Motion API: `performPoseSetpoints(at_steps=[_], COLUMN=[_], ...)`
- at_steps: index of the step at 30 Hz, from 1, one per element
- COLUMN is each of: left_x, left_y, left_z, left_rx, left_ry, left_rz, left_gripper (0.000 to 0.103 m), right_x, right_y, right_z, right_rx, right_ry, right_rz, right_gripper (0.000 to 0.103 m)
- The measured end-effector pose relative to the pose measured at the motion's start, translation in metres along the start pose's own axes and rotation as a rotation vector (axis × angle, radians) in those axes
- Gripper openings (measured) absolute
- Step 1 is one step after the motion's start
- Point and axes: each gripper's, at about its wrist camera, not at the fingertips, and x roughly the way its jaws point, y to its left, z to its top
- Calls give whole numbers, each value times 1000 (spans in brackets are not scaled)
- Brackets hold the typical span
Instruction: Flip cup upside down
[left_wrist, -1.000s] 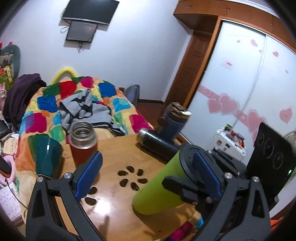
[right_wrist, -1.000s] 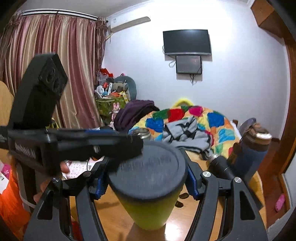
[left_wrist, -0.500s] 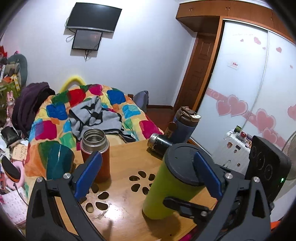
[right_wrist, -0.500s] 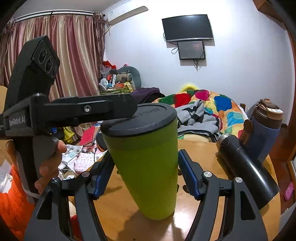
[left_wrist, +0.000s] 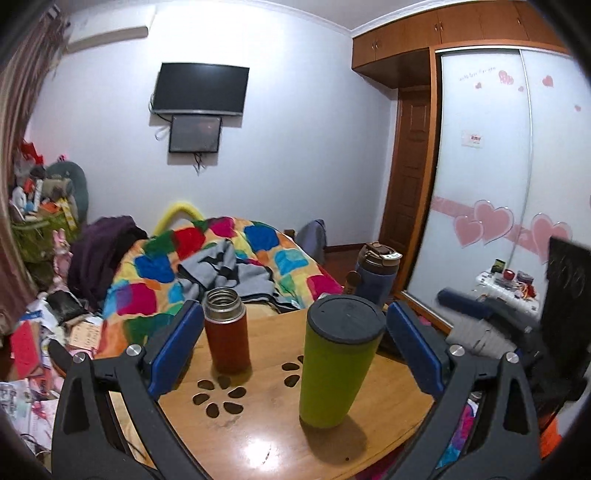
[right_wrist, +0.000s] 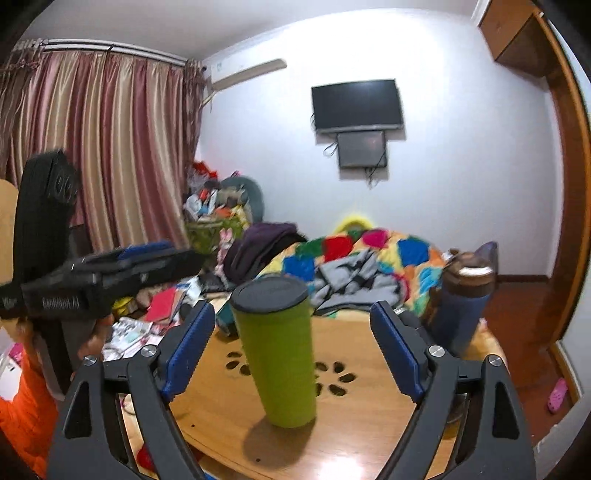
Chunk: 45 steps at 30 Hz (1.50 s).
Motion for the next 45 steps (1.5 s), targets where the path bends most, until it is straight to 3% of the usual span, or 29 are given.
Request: performPoseSetpoints(at_steps=[6, 8, 17, 45], left_x=[-16, -19, -37, -39], left_y=[-18, -24, -36, -36], left_z=[-10, -12, -25, -29], left_rx=[32, 40, 42, 46], left_ry=[-31, -37, -100, -102], left_rz=[55, 60, 122, 129], left_gripper=[101, 101, 103, 103], right_x=[-33, -41, -61, -58], right_y=[-5, -7, -8, -6], right_z=[9, 11, 0, -4], right_rx=[26, 36, 60, 55], right_ry=[-65, -77, -71, -50], right_rz=[-95, -115, -175, -167], right_gripper=[87, 103, 103, 103])
